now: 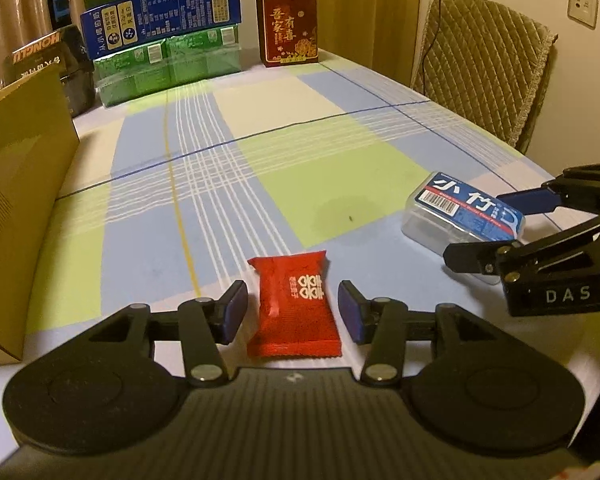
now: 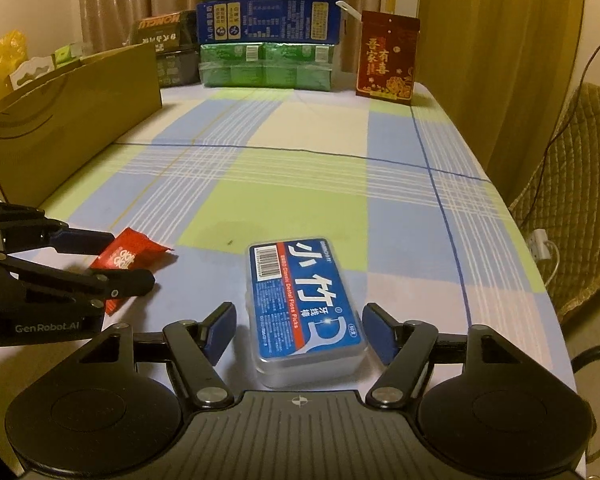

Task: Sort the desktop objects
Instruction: 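Grasp the clear floss box with the right tool while the left tool holds the packet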

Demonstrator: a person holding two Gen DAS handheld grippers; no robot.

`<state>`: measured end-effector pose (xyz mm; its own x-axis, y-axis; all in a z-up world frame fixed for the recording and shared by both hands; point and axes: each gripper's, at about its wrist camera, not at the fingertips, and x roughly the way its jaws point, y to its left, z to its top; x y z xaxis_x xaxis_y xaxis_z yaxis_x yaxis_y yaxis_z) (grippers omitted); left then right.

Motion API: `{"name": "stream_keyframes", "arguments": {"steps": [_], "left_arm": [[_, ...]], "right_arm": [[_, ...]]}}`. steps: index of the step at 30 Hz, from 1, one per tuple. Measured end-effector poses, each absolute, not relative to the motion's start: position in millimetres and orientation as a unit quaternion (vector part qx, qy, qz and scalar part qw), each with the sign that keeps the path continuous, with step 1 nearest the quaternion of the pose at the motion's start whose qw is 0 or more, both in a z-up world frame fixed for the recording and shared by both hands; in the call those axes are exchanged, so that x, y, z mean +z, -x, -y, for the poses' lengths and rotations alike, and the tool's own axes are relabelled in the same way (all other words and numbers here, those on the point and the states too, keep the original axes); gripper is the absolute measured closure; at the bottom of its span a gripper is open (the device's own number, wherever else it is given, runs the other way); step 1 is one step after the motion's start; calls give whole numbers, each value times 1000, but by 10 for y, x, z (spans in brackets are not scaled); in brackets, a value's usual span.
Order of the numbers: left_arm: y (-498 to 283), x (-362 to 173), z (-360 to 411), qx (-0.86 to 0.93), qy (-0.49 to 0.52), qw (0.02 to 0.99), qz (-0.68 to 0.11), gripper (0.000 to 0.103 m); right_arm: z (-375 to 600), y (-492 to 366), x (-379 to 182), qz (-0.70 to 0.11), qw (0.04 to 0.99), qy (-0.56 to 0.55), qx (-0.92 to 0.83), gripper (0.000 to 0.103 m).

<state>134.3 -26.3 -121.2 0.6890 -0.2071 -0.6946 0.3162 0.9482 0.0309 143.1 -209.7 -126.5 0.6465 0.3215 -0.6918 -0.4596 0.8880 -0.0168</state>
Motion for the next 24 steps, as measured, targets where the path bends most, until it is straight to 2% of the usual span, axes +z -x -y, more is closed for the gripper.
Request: {"name": "stream_keyframes", "arguments": {"steps": [5, 9, 13, 24], "left_arm": [[-1355, -1226, 222, -133, -66, 919, -366, 57], [-1357, -1215, 240, -139, -66, 918, -365, 71], [-1335, -1206, 278, -139, -75, 918, -363, 78], [-1323, -1156, 248, -145, -50, 917, -367, 80]], "right_arm": [[2096, -1436, -1253, -355, 905, 94, 214, 36], [2087, -1435, -1254, -354, 905, 95, 214, 36], [2081, -1427, -1257, -352, 906, 100, 214, 36], [2038, -1468, -1301, -352, 903, 113, 217, 36]]}}
